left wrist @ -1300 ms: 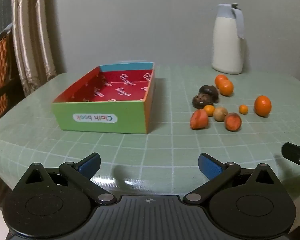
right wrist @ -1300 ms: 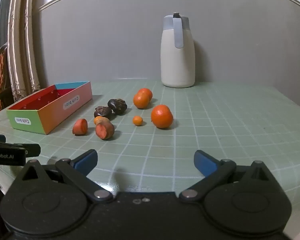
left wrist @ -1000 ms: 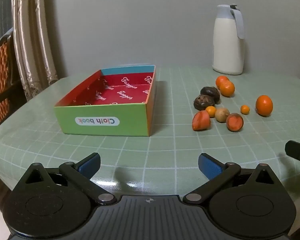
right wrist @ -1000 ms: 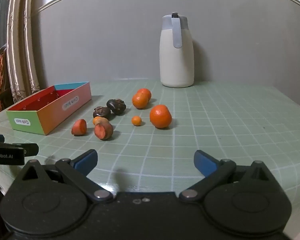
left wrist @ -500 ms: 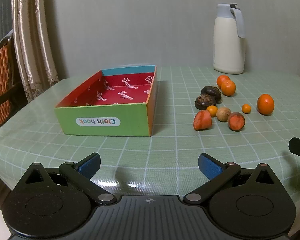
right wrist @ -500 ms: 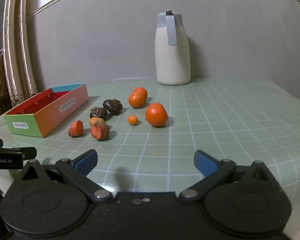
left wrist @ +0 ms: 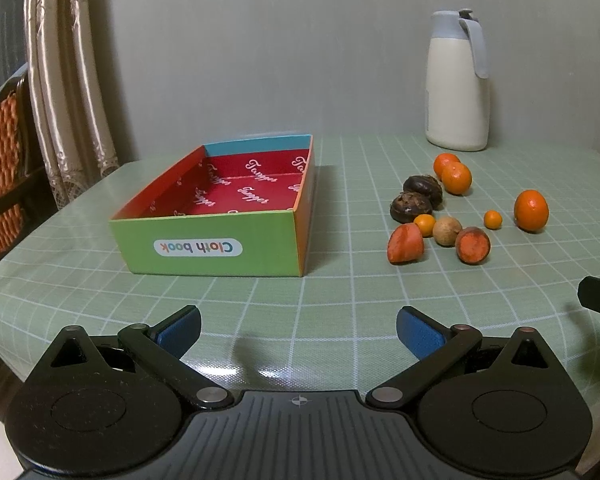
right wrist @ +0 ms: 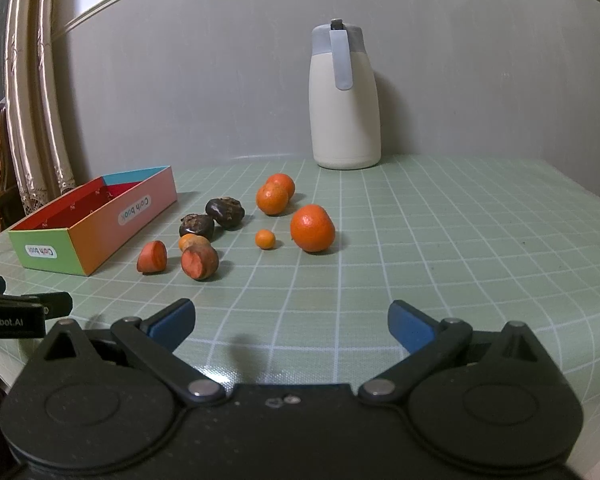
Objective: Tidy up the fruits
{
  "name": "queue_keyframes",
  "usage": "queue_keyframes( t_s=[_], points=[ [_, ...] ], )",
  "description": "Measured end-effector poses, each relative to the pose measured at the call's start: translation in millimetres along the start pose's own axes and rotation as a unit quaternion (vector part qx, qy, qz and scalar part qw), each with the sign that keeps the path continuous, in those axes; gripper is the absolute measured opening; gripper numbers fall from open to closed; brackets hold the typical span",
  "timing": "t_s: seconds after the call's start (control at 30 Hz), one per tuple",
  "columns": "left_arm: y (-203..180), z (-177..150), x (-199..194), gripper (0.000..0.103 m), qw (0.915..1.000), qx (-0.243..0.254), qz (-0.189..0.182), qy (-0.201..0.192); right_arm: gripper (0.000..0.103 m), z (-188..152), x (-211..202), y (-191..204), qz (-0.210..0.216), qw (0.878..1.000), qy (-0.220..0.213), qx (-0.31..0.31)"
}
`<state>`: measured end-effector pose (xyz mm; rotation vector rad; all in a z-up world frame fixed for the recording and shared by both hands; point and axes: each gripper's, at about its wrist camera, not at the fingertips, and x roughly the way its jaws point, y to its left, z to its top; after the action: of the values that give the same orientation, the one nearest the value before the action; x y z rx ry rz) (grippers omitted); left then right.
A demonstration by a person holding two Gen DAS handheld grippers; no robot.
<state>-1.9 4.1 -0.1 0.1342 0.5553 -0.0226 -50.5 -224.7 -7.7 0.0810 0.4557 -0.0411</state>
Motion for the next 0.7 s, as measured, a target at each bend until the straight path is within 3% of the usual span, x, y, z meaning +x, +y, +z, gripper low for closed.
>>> queue_keyframes(
  t_s=[0.7],
  points=[
    [1.1, 0.7, 0.3, 0.103, 1.0000, 0.000, 0.001, -0.002, 0.103, 0.2, 0.3, -0.6, 0.001, 1.000, 0.002, 0.003]
  ],
)
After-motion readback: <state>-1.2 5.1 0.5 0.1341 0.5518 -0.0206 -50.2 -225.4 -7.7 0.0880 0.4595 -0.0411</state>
